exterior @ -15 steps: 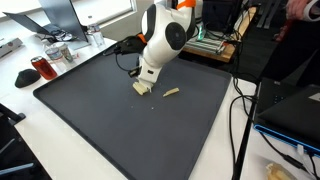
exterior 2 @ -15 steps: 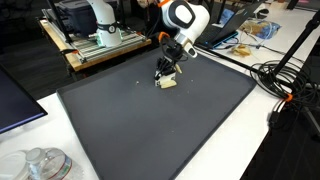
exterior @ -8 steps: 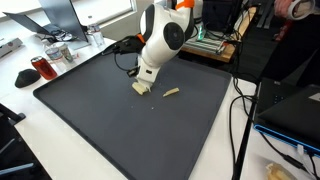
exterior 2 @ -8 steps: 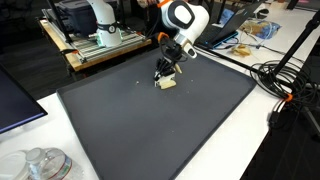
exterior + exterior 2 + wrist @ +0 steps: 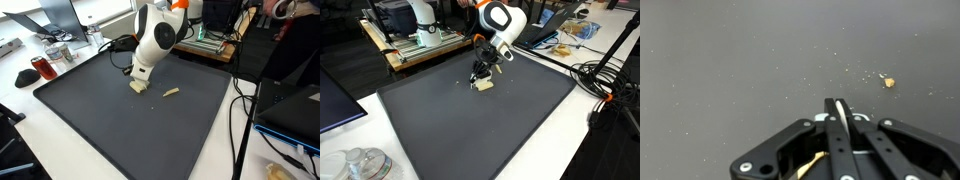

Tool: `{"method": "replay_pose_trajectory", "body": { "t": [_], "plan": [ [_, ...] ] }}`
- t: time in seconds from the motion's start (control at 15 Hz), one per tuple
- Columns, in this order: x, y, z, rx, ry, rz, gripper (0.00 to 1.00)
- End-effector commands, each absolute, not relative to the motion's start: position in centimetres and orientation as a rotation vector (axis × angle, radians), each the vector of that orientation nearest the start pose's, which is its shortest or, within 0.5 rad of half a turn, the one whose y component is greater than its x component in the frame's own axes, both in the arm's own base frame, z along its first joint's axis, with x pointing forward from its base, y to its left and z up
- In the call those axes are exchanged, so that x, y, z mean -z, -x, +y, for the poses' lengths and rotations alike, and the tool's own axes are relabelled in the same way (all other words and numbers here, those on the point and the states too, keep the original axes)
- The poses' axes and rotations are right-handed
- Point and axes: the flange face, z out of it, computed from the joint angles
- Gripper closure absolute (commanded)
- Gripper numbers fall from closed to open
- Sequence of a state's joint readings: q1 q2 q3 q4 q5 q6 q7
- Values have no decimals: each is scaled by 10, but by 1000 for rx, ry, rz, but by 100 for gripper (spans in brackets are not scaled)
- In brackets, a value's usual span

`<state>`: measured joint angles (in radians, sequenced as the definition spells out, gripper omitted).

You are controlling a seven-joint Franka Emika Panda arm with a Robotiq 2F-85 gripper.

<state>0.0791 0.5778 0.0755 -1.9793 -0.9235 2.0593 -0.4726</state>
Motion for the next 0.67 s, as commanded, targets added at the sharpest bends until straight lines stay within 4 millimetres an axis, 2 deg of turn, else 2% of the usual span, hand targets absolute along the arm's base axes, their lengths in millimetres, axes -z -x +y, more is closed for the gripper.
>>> {"method": "replay_pose_trajectory", "body": {
  "t": [0.0, 0.4, 0.6],
  "plan": [
    [-110, -550, 3, 782, -2011, 1458, 99],
    [-109, -545, -25, 809, -2008, 1422, 99],
    [-123, -551, -28, 770, -2034, 1428, 99]
  ]
}}
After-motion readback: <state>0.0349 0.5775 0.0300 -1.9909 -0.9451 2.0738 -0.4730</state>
